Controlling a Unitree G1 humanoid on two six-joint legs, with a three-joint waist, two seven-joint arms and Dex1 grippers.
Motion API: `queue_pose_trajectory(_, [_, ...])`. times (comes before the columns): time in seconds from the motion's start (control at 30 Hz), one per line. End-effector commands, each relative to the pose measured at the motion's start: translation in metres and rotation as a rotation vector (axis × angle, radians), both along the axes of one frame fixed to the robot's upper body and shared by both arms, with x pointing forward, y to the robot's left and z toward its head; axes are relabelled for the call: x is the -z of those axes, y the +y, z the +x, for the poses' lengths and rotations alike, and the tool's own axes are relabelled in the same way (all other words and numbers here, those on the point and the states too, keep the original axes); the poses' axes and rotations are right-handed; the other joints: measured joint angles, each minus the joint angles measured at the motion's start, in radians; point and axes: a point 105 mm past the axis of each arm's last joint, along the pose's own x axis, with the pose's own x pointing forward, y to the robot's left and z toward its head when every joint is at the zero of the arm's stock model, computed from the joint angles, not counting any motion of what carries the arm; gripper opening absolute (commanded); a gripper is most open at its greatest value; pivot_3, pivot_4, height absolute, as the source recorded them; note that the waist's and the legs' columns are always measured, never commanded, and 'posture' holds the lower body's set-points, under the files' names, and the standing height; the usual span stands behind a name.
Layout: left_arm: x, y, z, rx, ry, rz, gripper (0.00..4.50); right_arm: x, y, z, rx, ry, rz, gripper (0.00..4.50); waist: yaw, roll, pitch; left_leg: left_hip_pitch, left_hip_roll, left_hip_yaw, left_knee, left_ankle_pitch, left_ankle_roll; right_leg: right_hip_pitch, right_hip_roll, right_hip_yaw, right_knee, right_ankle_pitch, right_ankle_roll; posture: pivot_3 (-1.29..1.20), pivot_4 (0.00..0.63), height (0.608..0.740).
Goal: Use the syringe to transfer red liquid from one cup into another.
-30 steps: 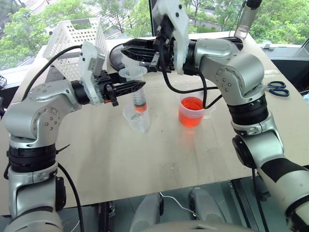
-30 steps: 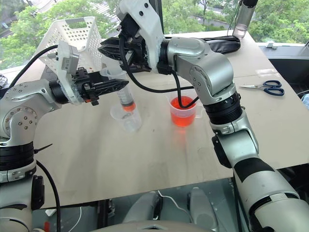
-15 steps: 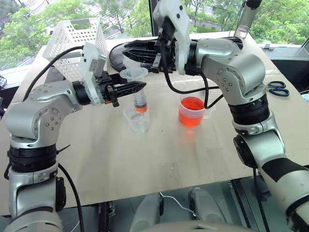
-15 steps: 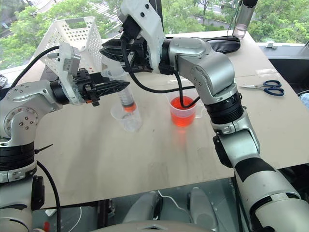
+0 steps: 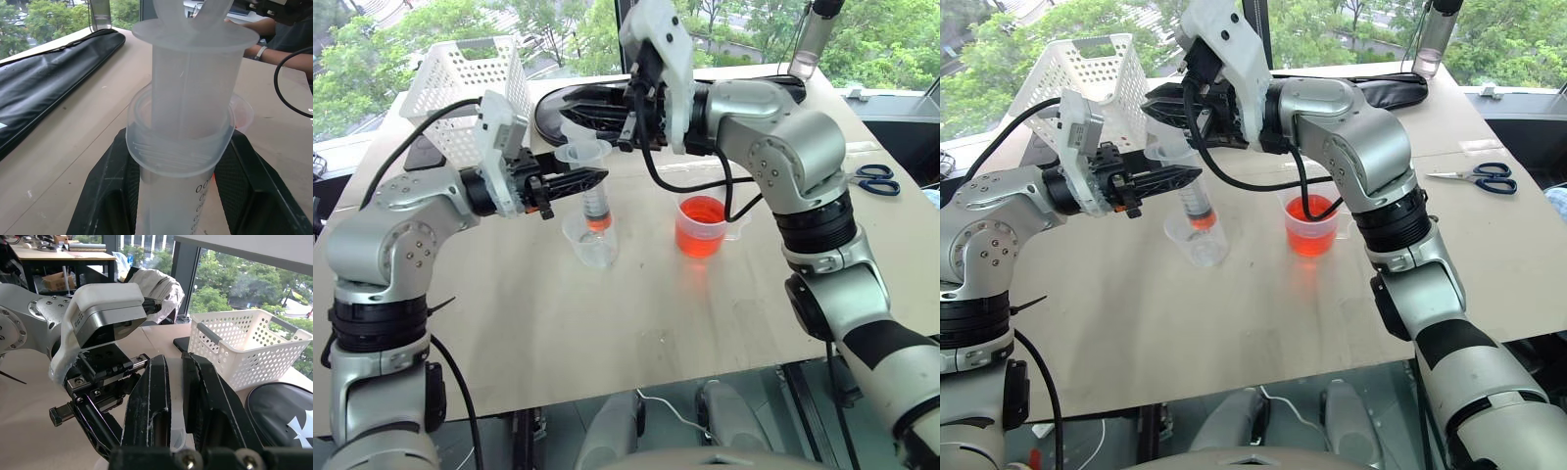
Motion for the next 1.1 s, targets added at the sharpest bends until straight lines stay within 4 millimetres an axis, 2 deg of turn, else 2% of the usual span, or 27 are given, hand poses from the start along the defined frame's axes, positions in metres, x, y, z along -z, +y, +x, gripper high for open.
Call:
queue_pose_trajectory(0.03, [-0.019,0.008,-0.003,-0.027,-0.077,-0.014,1.55,0.006,0.001,0.002,0.008,-0.011,-0.011,0.09,0.0,0.0,0.0,0.0,0.0,0.0,0.0,0.0,0.0,0.0,0.0,0.0,0.0,0.0,0.0,0.0,0.15,0.74])
queue_pose_trajectory(0.87, [-0.03,0.014,-0.001,-0.055,-0.11,-0.043,1.55,0.075,0.019,0.001,-0.011,0.083,-0.104,0.09,0.0,0.0,0.0,0.0,0.0,0.0,0.0,0.0,0.0,0.0,0.0,0.0,0.0,0.0,0.0,0.0,0.15,0.74])
queue_pose_trajectory(1.1, [-0.03,0.015,-0.001,-0.055,-0.107,-0.047,1.55,0.075,0.018,0.003,-0.004,0.077,-0.098,0.09,0.0,0.0,0.0,0.0,0.0,0.0,0.0,0.0,0.0,0.0,0.0,-0.001,0.0,0.0,0.0,0.0,0.15,0.74])
